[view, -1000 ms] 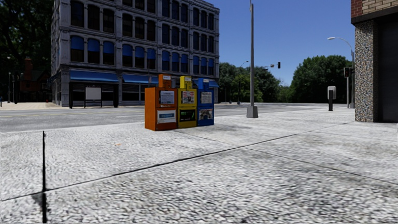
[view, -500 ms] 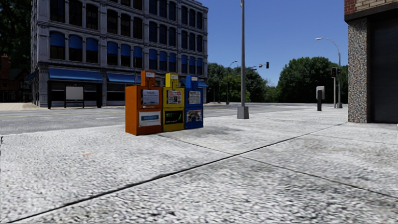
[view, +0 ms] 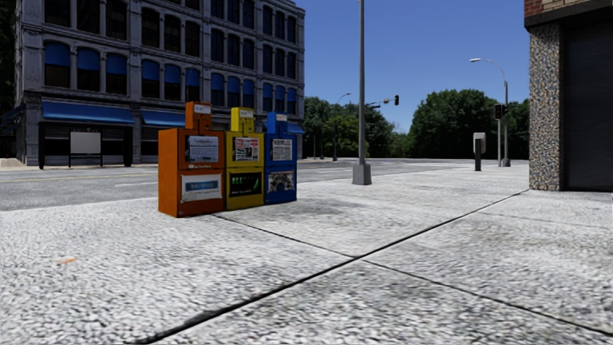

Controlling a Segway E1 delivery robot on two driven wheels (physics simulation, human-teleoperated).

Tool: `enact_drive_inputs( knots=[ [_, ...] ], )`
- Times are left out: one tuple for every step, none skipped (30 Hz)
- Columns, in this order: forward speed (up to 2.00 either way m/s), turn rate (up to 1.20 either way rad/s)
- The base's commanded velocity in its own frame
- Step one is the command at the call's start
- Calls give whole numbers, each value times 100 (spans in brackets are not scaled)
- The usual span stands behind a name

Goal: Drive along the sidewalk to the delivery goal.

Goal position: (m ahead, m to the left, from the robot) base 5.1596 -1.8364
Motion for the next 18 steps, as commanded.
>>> enact_drive_inputs(
  knots=[
    [108, -25],
    [108, -25],
    [108, -25],
    [108, -25],
    [108, -25],
    [108, -25],
    [108, -25],
    [108, -25],
    [108, -25],
    [108, -25],
    [108, -25],
    [108, -25],
    [108, -25],
    [107, -25],
    [107, -25],
    [107, -25],
    [107, -25],
    [107, -25]
  ],
)
